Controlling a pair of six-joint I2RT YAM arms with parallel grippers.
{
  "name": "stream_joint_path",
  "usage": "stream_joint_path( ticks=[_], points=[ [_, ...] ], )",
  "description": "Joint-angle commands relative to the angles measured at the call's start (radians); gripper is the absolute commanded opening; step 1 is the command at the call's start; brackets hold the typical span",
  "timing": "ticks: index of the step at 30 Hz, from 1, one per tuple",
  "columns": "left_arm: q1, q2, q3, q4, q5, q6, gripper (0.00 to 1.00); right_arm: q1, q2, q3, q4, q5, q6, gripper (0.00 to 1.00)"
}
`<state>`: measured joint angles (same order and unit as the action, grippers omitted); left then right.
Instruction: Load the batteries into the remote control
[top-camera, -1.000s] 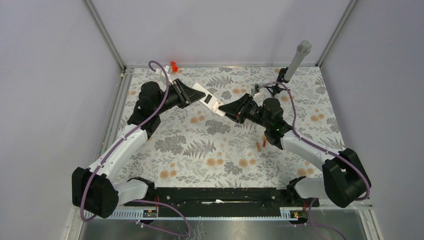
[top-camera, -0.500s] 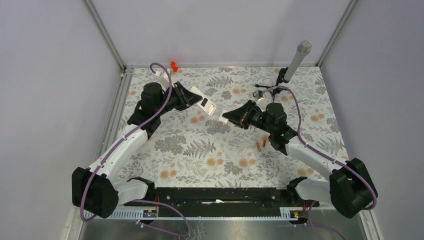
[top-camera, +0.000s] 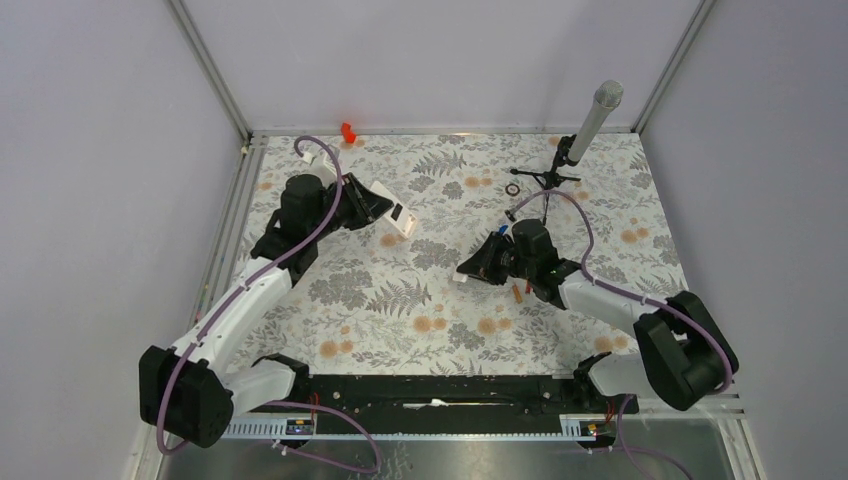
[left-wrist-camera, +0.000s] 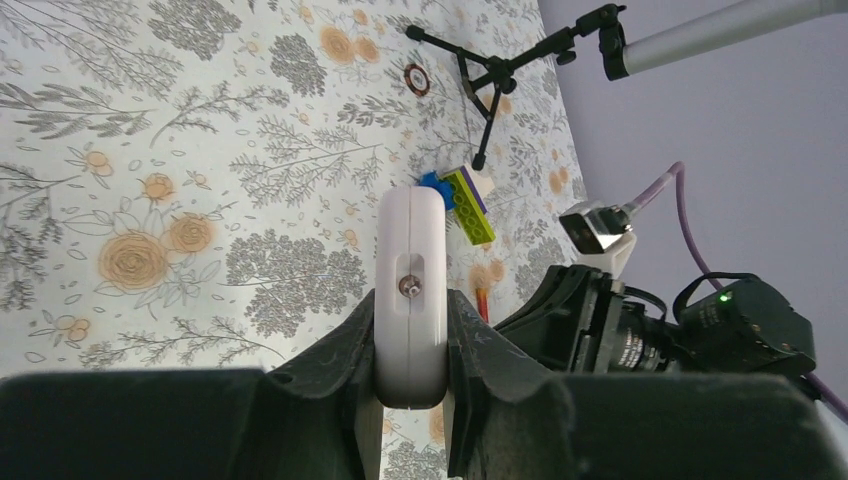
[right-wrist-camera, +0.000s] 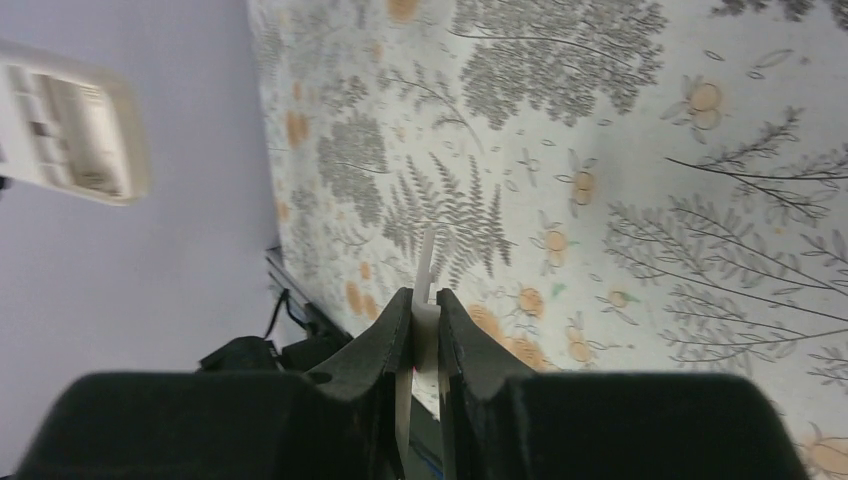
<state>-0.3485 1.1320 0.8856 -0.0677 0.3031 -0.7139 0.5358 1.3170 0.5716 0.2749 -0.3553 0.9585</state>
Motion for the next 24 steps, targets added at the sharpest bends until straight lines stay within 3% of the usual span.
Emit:
stream_joint_path(
  ticks=[1,8,16,21,24],
  points=[
    [0.009,-0.068,0.011,0.051,-0.053,0.032,0.00,-0.006,0.074,0.026,-0.065,0.010,-0.113,0.19],
    [0.016,-0.125,0.002,0.053,-0.075,0.039,0.00,-0.036,0.173,0.040,-0.071,0.012,-0.203,0.27],
    [0.019,-0.151,0.010,0.054,-0.017,0.086,0.00,-0.040,0.094,0.070,-0.234,0.170,-0.261,0.59],
    [0.019,-0.156,0.019,0.047,0.019,0.117,0.00,-0.041,0.009,0.116,-0.419,0.327,-0.321,0.61],
    [0.019,-0.153,0.030,0.062,0.100,0.164,0.00,-0.041,-0.058,0.124,-0.475,0.414,-0.368,0.56]
  ],
)
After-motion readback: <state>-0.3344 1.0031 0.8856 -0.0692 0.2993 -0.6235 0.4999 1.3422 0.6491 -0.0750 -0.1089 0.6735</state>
